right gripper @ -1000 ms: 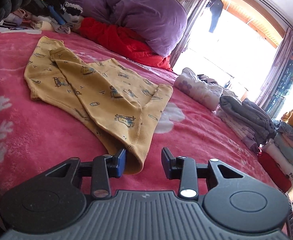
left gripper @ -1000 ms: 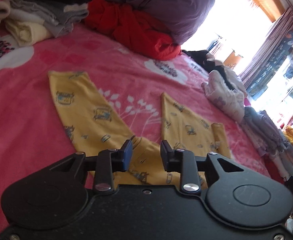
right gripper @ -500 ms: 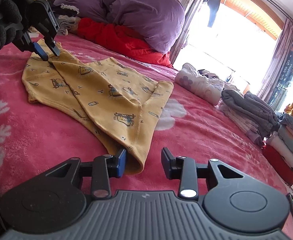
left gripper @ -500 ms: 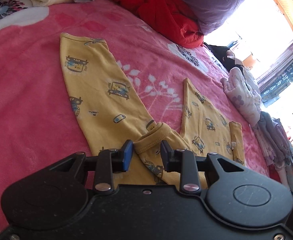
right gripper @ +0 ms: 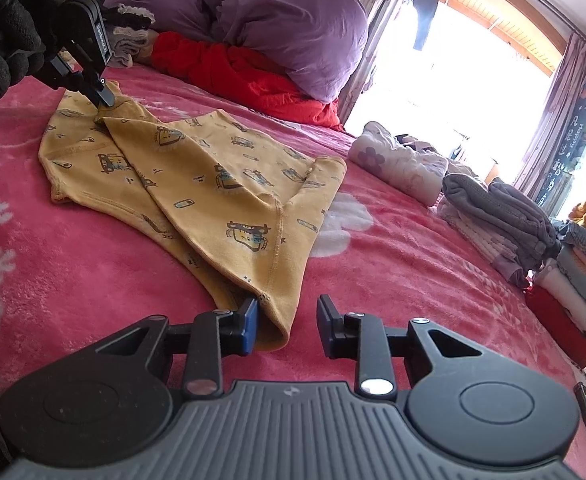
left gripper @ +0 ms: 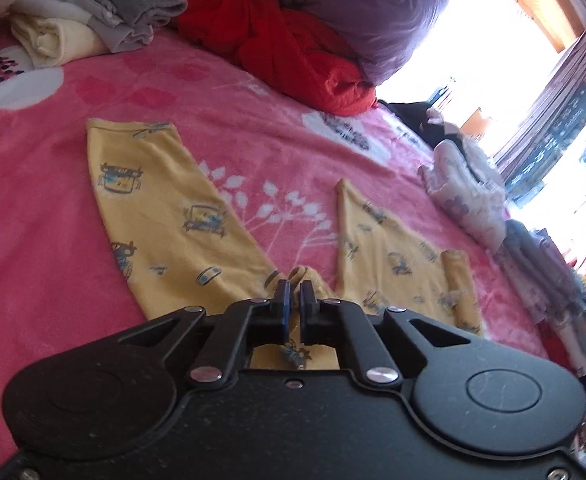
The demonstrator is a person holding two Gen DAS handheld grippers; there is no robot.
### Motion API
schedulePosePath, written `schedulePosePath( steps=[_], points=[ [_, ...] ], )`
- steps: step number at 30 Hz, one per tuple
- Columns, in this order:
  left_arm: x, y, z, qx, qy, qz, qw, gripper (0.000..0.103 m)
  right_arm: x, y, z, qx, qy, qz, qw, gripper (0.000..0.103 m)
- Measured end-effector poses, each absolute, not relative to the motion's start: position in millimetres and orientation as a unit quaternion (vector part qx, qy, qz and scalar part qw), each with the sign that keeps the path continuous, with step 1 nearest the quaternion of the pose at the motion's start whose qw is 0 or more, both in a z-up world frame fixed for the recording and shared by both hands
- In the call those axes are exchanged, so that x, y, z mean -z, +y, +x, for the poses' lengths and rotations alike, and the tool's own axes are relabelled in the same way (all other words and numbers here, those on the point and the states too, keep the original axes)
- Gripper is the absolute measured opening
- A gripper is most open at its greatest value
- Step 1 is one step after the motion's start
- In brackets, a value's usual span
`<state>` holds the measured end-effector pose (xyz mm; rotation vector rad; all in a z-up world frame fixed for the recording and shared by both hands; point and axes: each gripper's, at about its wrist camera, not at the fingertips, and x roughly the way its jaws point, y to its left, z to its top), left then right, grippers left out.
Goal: Fold clothes
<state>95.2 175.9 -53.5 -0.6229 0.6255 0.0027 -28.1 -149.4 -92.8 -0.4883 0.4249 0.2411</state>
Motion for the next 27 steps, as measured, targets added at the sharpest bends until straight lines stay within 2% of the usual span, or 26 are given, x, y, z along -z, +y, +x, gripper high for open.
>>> schedulePosePath(
  steps=[4,9,12,14,17,19,27],
  points=[
    [31.0,180.9,93.3,0.023,0.251,-0.335,0.908,0.001,90.9,-145.3,-34.7,-0.123,0.182,-0.260,0.940,0.031],
    [17.1,181.7,104.1,0.047,0.237,-0.357,0.902,0.001,91.1,-140.7,-37.3,-0.140,0.173,-0.280,0.934,0.027],
    [3.5,181.7,108.0,0.064,0.221,-0.357,0.906,0.001,90.7,-140.8,-33.9,-0.157,0.185,-0.268,0.932,0.009],
    [-5.5,188.1,98.7,0.065,0.201,-0.356,0.910,0.001,89.9,-141.3,-32.1,-0.173,0.193,-0.257,0.931,0.005],
    [15.8,195.1,95.0,-0.020,0.273,-0.272,0.923,0.001,87.2,-139.1,-35.6,-0.192,0.188,-0.253,0.929,0.004],
    [51.7,211.4,99.3,-0.033,0.337,-0.325,0.883,0.001,88.3,-136.1,-37.6,-0.201,0.190,-0.258,0.926,0.004],
    [59.5,203.8,103.3,-0.052,0.352,-0.283,0.891,0.001,91.3,-130.8,-35.6,-0.203,0.199,-0.266,0.921,0.004]
  ],
)
